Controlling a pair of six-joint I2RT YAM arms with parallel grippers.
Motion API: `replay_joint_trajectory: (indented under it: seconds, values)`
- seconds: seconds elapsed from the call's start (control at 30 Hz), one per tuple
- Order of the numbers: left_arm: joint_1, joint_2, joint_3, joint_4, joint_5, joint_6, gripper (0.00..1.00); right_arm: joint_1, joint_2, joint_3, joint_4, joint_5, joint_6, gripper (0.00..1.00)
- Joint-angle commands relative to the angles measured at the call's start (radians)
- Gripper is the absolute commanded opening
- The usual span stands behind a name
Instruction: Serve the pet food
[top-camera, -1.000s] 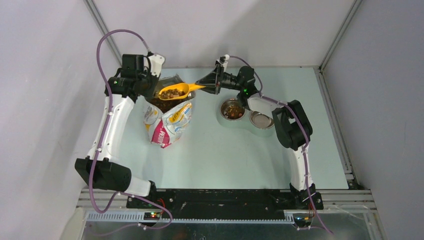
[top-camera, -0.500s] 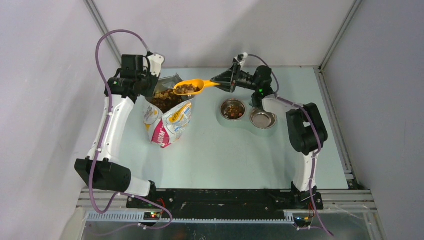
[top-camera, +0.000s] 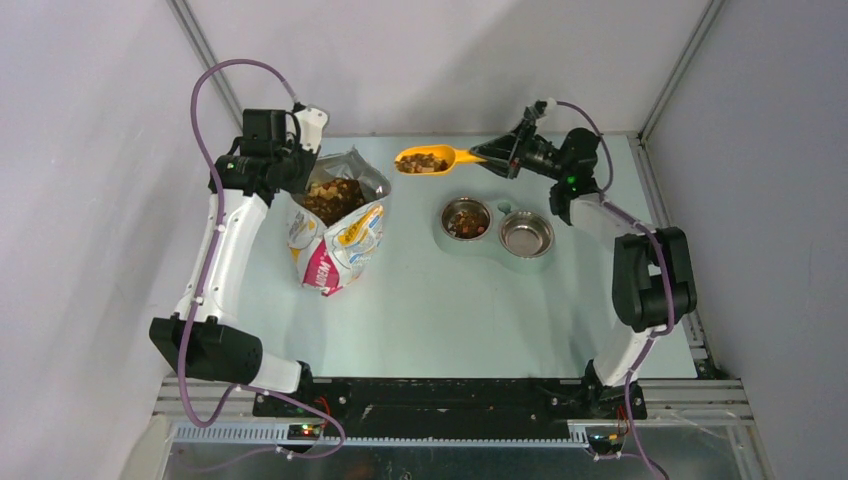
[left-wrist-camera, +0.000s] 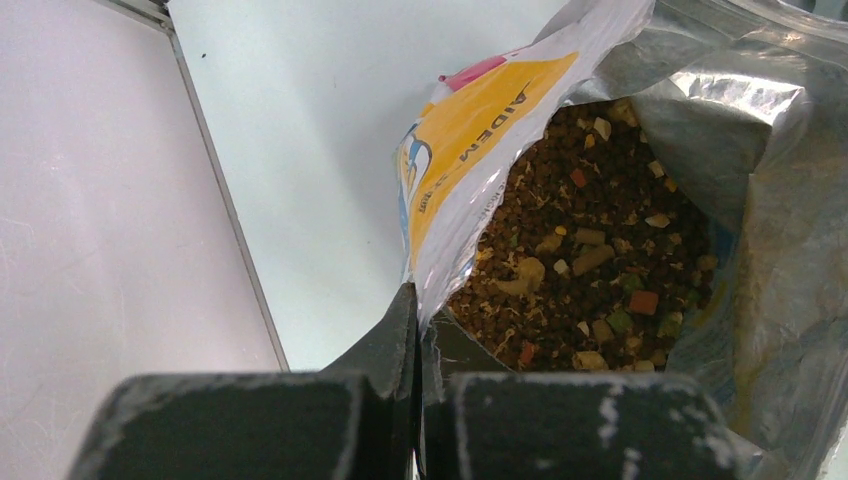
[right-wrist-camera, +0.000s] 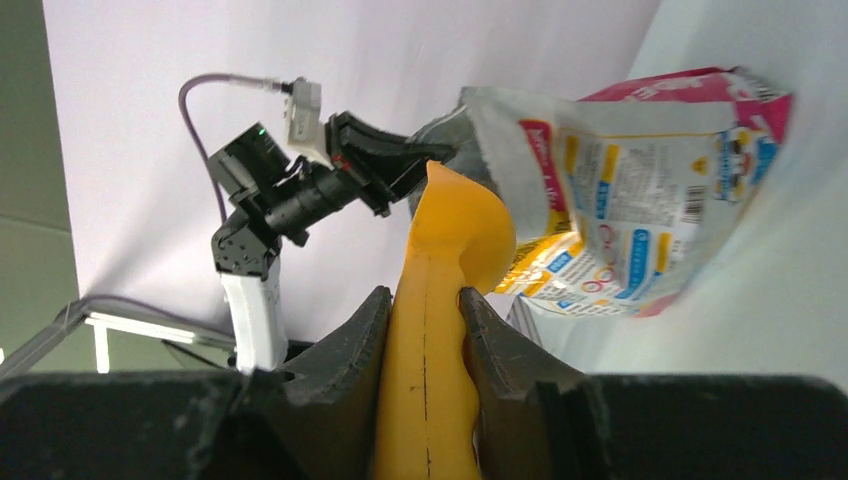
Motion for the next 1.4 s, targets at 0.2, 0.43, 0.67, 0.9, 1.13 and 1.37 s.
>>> replay_joint_trajectory:
  seconds: [0.2, 0.43, 0.67, 0.9, 1.13, 1.37]
  values:
    - [0.009, -0.047, -0.008, 0.07, 0.002, 0.004, 0.0, -0.186, -0.117, -0.083, -0.082, -0.033, -0.132, 0.0]
    - [0.009, -0.045, -0.009, 0.086, 0.013, 0.004, 0.0, -0.302, -0.18, -0.182, -0.167, -0.056, -0.221, 0.0]
    - [0.01, -0.039, -0.019, 0.103, 0.013, 0.012, 0.0, -0.425, -0.227, -0.255, -0.202, -0.109, -0.252, 0.0]
    - [0.011, -0.034, -0.035, 0.111, 0.046, 0.015, 0.0, -0.539, -0.276, -0.337, -0.237, -0.143, -0.291, 0.0]
    - [0.011, -0.032, -0.035, 0.113, 0.045, 0.021, 0.0, -0.625, -0.316, -0.371, -0.387, -0.156, -0.411, 0.0]
    - [0.011, -0.036, -0.049, 0.117, 0.049, 0.019, 0.0, -0.68, -0.356, -0.398, -0.555, -0.156, -0.569, 0.0]
